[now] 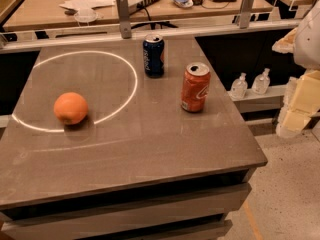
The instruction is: Pick pepsi can
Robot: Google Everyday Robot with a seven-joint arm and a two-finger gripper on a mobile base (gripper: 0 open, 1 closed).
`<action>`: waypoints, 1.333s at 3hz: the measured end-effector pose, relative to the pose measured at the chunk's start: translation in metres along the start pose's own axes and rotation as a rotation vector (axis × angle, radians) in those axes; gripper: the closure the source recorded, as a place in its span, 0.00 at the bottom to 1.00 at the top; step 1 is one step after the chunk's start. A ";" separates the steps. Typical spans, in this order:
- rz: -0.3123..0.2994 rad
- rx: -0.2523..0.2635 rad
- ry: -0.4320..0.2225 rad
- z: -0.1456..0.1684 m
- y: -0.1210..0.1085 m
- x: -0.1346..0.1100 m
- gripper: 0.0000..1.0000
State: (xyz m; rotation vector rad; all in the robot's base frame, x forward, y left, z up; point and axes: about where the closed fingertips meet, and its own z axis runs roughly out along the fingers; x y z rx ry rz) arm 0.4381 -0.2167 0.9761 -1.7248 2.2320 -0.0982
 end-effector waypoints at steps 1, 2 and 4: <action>0.000 0.000 0.000 0.000 0.000 0.000 0.00; 0.170 -0.013 -0.180 -0.007 -0.037 -0.028 0.00; 0.404 0.002 -0.500 -0.011 -0.147 -0.095 0.00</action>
Offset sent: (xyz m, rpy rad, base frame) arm 0.0829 0.0274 0.0507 0.4748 0.0057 -0.2482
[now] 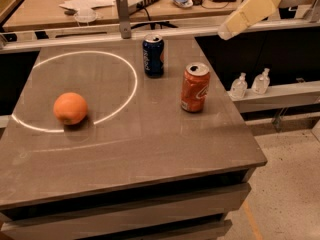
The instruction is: Pick pepsi can
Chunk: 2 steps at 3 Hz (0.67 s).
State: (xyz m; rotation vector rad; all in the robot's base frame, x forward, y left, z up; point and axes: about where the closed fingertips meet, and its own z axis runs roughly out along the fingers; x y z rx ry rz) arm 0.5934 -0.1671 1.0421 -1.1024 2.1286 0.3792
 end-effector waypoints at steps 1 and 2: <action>-0.011 -0.030 -0.028 0.041 -0.027 -0.030 0.00; -0.013 -0.027 -0.031 0.039 -0.027 -0.031 0.00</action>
Offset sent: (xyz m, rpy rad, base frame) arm 0.0397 0.0189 -0.0068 0.0207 0.0030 0.0241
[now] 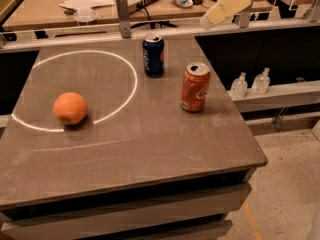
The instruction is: Pick pepsi can
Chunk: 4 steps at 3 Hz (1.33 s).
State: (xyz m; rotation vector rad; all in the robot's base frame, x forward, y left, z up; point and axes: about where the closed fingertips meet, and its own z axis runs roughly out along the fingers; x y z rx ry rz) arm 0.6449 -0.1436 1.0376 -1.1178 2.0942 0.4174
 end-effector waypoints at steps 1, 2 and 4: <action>0.039 -0.030 -0.024 0.022 0.003 0.008 0.00; 0.113 -0.089 -0.085 0.087 0.019 0.018 0.00; 0.104 -0.089 -0.126 0.155 0.017 0.005 0.00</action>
Offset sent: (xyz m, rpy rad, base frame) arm 0.0148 0.0731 -0.1135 0.2463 0.0893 -0.0341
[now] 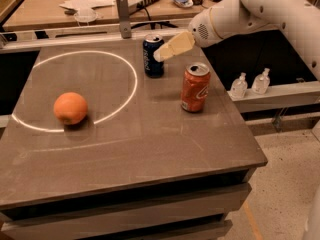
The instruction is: Pick pepsi can
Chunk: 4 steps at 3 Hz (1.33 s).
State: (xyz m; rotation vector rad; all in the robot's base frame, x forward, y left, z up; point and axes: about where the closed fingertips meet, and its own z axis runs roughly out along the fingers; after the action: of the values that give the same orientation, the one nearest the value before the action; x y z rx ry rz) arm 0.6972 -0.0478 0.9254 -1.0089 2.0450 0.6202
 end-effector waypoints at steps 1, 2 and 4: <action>-0.015 0.028 -0.021 0.014 -0.015 0.003 0.00; -0.105 -0.033 -0.012 0.045 -0.022 0.015 0.00; -0.219 -0.210 -0.028 0.086 0.007 0.008 0.26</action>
Offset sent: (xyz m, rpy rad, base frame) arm 0.0413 0.0011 -0.0618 -0.0592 -0.0985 0.1454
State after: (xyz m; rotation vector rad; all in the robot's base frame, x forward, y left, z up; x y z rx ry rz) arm 0.7238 0.0118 0.8690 -1.3173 1.8399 0.7379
